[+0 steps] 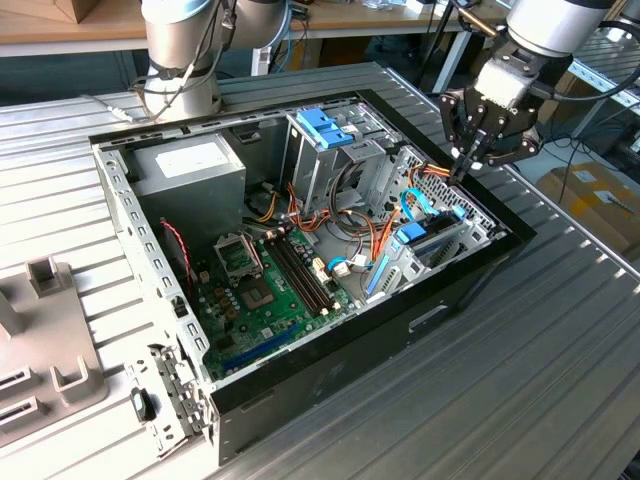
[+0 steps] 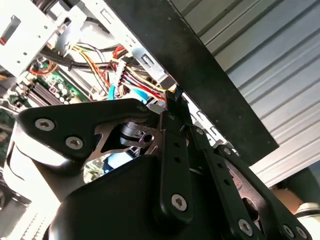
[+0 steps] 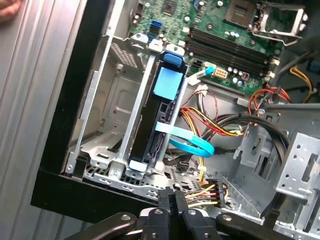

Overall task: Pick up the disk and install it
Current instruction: 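Insert the second disk wire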

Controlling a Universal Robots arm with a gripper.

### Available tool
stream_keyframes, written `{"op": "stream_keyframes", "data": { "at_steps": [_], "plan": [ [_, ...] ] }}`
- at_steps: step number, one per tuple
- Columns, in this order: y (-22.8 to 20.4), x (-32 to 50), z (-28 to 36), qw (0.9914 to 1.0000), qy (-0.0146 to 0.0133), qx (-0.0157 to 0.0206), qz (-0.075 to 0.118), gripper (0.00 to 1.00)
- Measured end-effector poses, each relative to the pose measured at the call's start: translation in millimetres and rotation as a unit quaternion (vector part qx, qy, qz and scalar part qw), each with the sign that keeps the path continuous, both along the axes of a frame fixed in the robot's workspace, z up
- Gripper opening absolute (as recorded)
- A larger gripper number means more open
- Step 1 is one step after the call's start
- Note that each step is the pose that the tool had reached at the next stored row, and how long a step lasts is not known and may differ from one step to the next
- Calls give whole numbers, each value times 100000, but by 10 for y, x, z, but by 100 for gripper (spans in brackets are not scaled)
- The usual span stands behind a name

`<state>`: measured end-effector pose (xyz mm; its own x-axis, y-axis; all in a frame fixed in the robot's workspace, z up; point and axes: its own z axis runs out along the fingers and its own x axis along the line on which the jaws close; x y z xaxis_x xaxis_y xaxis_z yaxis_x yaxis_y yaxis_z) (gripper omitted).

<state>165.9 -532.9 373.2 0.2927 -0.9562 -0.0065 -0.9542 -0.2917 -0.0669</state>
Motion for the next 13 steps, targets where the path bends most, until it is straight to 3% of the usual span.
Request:
{"op": "stream_keyframes", "data": {
  "at_steps": [4,6,8,13],
  "plan": [
    [0,0,0,99921,1,0,-3980,16],
    [0,0,0,99848,-1,0,-5509,16],
    [0,0,0,99718,0,-2,-7509,16],
    [0,-37,0,99708,-1,-1,-7636,16]
  ]
}}
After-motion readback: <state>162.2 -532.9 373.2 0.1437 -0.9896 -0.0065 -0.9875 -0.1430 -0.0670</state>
